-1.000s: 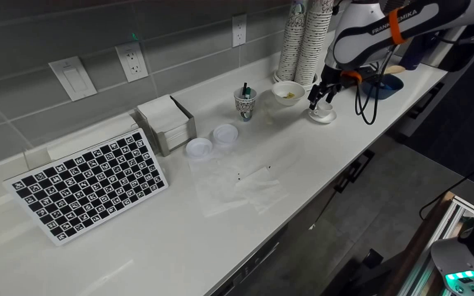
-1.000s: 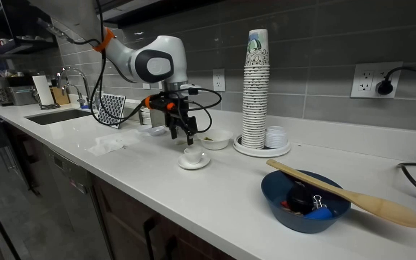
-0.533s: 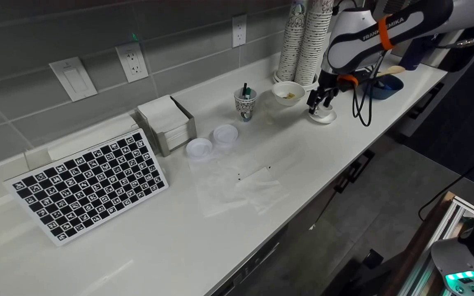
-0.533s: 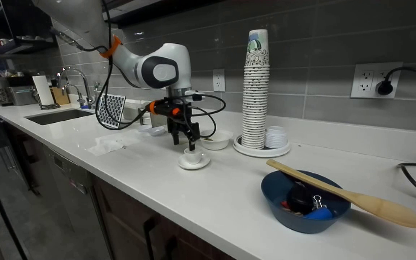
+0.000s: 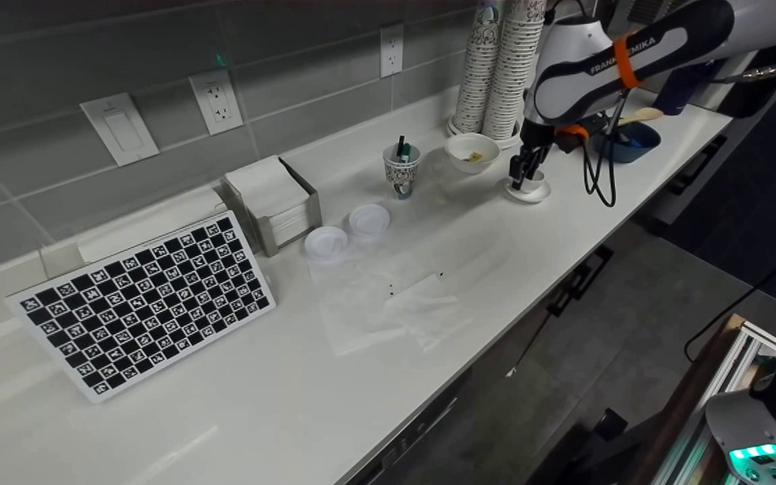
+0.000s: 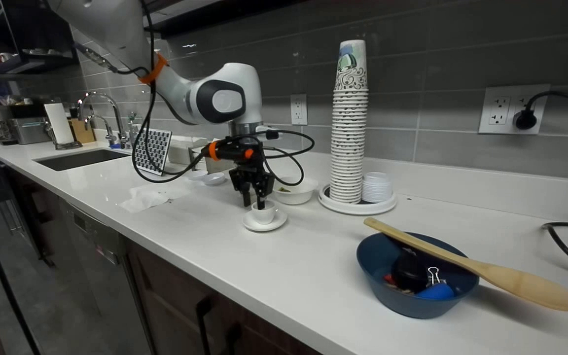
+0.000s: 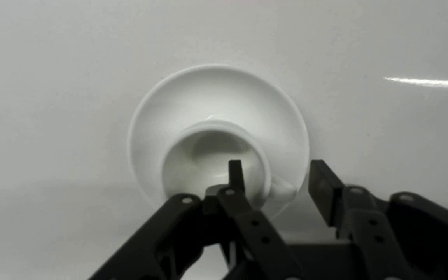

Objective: Remove the white mug from the plate and then put it in the white bowl closer to the wall

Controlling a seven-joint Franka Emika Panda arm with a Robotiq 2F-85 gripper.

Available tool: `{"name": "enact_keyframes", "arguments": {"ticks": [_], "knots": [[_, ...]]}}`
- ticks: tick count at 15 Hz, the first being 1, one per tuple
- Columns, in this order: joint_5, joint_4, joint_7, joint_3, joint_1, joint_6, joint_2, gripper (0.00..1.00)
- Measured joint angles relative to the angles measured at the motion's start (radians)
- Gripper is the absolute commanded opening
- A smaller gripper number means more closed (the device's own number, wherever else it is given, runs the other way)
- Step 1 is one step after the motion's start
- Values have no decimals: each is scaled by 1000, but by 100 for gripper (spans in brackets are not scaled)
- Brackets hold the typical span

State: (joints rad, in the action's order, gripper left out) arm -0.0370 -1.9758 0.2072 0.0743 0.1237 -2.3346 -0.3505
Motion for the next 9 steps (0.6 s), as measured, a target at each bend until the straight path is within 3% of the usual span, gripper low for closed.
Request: {"name": "enact_keyframes", "arguments": {"ticks": [3, 9], "knots": [[-15, 1, 15, 0, 0, 0, -4, 1], [-36, 6, 17, 3, 0, 0, -6, 2]]}}
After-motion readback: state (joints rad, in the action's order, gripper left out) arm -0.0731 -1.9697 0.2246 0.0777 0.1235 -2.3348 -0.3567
